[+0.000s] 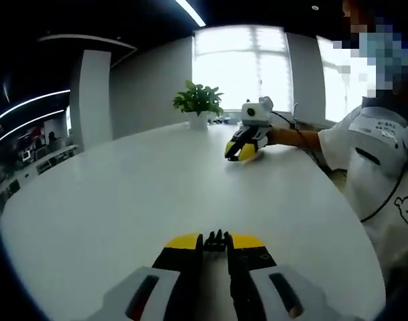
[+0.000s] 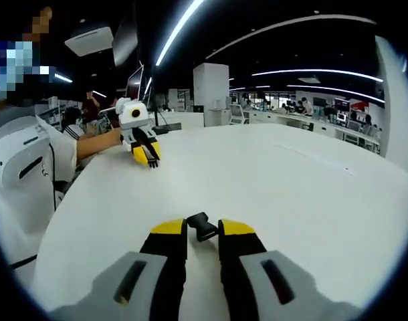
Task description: Snap the two parts of the plastic buckle together until the buckle closes and remains connected.
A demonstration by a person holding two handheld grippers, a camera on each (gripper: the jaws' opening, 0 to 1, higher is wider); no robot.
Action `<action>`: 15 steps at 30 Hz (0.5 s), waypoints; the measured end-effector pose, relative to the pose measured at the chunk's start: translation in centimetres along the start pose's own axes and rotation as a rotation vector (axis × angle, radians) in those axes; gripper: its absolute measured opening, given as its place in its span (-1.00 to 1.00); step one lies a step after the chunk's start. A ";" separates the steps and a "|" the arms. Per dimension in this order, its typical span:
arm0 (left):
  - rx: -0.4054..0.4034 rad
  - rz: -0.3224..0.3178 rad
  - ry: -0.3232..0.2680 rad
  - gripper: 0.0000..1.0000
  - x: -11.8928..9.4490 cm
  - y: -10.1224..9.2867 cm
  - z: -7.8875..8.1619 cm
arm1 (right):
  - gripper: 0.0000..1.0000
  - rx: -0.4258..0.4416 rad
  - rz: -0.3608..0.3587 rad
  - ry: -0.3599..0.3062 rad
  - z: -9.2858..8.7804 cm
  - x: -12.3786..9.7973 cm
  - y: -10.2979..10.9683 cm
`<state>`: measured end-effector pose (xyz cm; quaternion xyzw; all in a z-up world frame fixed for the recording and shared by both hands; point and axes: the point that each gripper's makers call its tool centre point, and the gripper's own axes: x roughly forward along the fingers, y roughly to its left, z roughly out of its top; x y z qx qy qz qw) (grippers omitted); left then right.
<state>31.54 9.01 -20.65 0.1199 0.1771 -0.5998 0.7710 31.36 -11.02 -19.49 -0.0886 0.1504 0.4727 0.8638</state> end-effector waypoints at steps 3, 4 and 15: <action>0.004 -0.001 -0.011 -0.73 0.4 -0.1 0.7 | -0.65 0.009 -0.013 -0.002 0.5 0.6 0.6; 0.007 -0.001 -0.013 -0.73 0.5 -0.1 0.8 | -0.65 0.013 -0.016 -0.008 0.8 0.7 0.9; 0.023 0.021 -0.014 -0.75 2.8 -0.3 1.8 | -0.65 0.086 -0.070 0.004 1.1 2.3 2.3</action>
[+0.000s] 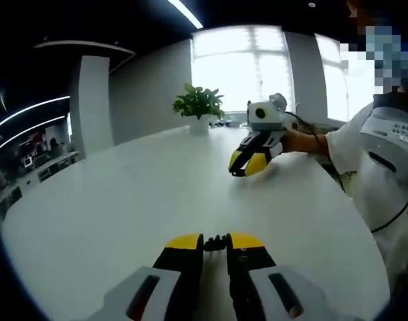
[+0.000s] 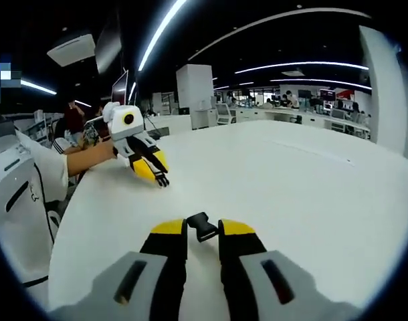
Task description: Snap the two parts of the plastic buckle together until the buckle closes and remains connected.
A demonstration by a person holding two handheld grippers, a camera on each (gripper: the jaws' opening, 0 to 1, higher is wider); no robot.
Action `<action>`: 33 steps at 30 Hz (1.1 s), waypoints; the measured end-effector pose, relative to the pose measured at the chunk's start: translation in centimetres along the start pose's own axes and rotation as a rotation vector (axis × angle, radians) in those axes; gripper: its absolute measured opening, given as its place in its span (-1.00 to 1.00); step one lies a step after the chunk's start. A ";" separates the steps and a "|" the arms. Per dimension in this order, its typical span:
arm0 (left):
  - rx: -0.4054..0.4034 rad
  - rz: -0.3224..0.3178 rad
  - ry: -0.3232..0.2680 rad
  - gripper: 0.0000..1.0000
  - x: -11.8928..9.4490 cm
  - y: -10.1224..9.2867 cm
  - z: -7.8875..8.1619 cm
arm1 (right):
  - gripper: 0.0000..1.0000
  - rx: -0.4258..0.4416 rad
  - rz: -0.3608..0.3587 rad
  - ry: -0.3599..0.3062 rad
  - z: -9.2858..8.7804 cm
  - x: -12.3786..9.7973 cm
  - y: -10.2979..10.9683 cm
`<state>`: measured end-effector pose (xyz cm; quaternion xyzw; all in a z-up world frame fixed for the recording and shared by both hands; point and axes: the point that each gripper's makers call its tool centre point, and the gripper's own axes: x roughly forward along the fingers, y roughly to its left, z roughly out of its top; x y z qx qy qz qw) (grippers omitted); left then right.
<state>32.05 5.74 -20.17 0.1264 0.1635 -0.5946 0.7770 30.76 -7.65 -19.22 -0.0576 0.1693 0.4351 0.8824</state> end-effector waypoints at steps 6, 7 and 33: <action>0.014 -0.006 0.017 -0.75 0.7 -0.3 -0.4 | -0.65 -0.011 -0.010 0.025 -0.5 0.5 0.4; 0.017 -0.007 0.022 -0.75 0.8 -0.3 -0.5 | -0.65 -0.010 -0.010 0.027 -0.6 0.5 0.5; 0.022 -0.015 0.032 -0.56 1.0 -0.1 -1.1 | -0.49 -0.052 0.068 0.003 -0.5 0.0 1.0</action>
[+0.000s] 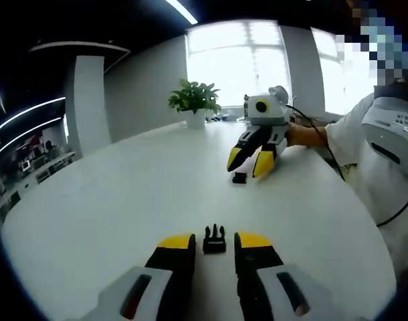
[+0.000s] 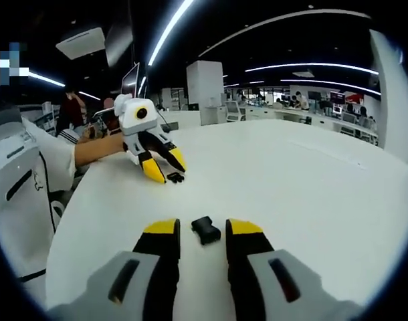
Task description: Snap the two parts of the plastic buckle together until the buckle closes and remains connected.
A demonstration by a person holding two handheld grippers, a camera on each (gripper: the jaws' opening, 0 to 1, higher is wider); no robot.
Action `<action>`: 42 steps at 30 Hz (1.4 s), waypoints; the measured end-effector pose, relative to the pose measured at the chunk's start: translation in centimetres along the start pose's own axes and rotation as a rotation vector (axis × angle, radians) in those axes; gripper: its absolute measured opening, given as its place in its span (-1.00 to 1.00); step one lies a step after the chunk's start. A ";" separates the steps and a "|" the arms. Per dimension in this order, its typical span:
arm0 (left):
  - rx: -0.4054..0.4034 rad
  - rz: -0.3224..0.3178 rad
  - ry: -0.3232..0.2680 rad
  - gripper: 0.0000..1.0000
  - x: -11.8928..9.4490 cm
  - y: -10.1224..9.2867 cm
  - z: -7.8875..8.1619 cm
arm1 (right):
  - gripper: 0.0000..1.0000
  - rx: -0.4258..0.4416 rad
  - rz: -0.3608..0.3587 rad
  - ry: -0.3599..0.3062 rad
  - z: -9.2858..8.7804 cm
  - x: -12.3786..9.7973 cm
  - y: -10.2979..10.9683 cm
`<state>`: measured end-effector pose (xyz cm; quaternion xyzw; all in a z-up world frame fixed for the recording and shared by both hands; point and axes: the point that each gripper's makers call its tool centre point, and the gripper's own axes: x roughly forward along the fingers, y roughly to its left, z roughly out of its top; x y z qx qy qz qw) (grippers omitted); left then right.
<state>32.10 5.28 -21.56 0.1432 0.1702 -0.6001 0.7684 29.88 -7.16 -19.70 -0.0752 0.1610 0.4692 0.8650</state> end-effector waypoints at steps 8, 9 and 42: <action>0.004 -0.006 0.001 -0.62 -0.1 0.0 0.0 | -0.51 -0.053 0.078 0.023 -0.8 0.2 0.1; 0.001 -0.013 0.000 -0.63 -0.1 0.0 -0.1 | -0.52 -0.053 0.082 0.028 -0.9 0.2 0.0; 0.025 -0.144 -0.044 -0.77 0.4 -3.7 2.8 | -0.76 -0.103 0.163 -0.037 1.4 1.0 2.7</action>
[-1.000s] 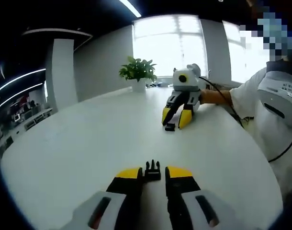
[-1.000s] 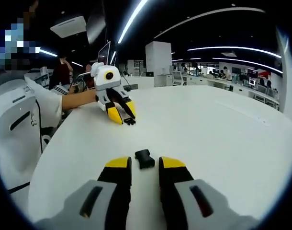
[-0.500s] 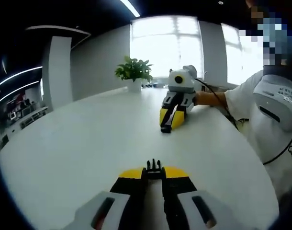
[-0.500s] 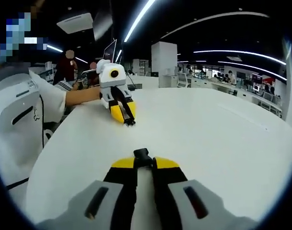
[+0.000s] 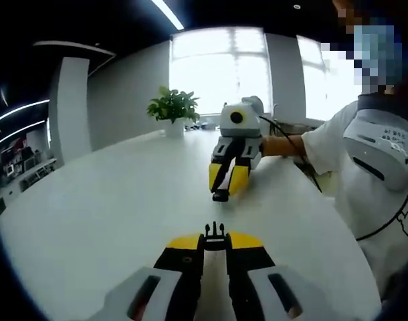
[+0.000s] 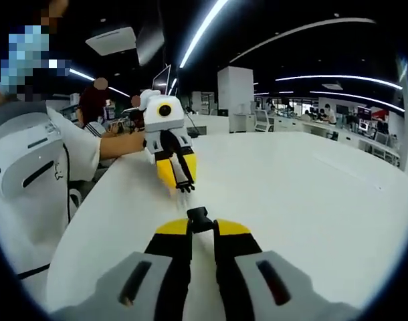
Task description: Snap the two parts of the plastic buckle together until the buckle closes and remains connected.
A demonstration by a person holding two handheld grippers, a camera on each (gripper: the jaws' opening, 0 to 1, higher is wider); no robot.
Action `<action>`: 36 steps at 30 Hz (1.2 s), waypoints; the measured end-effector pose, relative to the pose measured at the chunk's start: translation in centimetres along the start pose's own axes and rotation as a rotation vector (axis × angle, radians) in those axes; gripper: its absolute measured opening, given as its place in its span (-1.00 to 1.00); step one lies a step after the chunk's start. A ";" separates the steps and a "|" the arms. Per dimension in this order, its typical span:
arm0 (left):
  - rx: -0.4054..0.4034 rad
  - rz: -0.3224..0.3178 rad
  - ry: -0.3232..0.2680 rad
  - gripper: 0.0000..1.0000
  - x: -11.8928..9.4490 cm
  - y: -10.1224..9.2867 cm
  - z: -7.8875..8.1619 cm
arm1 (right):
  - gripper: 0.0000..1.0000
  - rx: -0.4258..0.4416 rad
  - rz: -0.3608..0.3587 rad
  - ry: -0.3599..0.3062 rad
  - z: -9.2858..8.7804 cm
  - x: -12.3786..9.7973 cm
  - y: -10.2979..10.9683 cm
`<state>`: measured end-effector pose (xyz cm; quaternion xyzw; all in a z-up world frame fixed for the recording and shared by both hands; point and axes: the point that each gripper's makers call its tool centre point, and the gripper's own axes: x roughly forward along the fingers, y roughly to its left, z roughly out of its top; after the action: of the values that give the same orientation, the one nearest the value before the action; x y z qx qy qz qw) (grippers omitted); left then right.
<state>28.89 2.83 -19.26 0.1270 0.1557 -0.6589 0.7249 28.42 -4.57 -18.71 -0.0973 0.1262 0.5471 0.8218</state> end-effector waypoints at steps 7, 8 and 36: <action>0.019 -0.017 -0.009 -0.77 0.4 -0.9 0.8 | -0.76 -0.017 0.008 -0.013 0.8 0.4 0.9; 0.020 -0.019 -0.011 -0.77 0.4 -1.0 0.9 | -0.76 -0.019 0.009 -0.015 0.9 0.5 1.0; 0.042 -0.057 0.028 -0.77 1.8 -2.6 0.4 | -0.77 -0.030 0.032 0.017 0.4 1.4 2.3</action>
<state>26.48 0.76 -19.59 0.1471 0.1555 -0.6806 0.7007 26.81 -2.35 -18.86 -0.1121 0.1266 0.5612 0.8102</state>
